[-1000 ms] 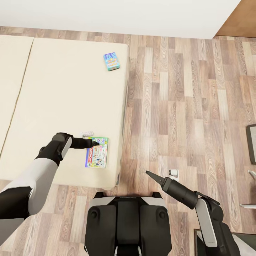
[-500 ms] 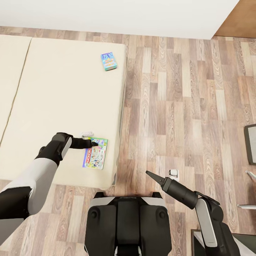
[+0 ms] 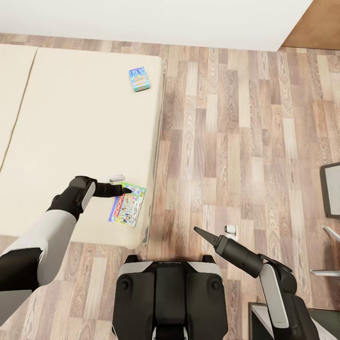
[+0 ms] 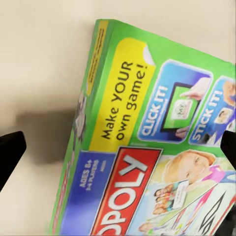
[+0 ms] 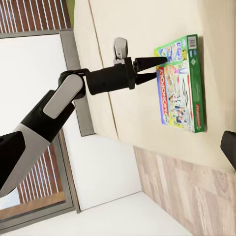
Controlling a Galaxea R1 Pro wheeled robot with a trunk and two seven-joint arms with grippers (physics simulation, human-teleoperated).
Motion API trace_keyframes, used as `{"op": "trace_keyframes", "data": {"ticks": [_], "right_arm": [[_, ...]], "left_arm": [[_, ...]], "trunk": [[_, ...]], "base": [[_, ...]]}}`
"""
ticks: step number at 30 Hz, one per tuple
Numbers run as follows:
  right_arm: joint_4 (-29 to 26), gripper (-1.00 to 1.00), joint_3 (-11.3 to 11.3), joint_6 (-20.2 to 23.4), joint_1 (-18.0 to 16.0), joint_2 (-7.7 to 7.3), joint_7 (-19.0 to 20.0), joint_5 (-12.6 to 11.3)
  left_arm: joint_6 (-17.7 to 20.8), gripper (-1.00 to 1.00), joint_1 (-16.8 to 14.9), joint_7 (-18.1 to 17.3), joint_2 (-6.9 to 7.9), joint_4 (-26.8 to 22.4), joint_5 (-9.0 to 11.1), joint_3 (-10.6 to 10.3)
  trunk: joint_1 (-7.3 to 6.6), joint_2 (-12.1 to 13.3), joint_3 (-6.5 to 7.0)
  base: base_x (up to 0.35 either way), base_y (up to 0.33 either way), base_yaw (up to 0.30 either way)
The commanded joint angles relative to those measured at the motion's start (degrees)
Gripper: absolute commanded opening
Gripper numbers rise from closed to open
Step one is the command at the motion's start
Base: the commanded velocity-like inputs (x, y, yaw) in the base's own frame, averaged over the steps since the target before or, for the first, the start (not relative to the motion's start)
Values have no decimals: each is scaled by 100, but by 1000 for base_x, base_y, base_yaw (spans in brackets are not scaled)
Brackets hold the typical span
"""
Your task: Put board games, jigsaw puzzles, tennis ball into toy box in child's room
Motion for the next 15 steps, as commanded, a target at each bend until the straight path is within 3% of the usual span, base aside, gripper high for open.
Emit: {"op": "trace_keyframes", "data": {"ticks": [1,15], "right_arm": [[-1,100,-12,26,-3,5,19,3],[-1,100,-15,26,-3,5,19,3]], "left_arm": [[60,100,1,-34,-2,152,3,27],[56,100,2,-34,3,152,-11,26]], "trunk": [[5,-7,-6],[5,-7,-6]], "base": [[-31,-41,0],[-35,-6,0]]}}
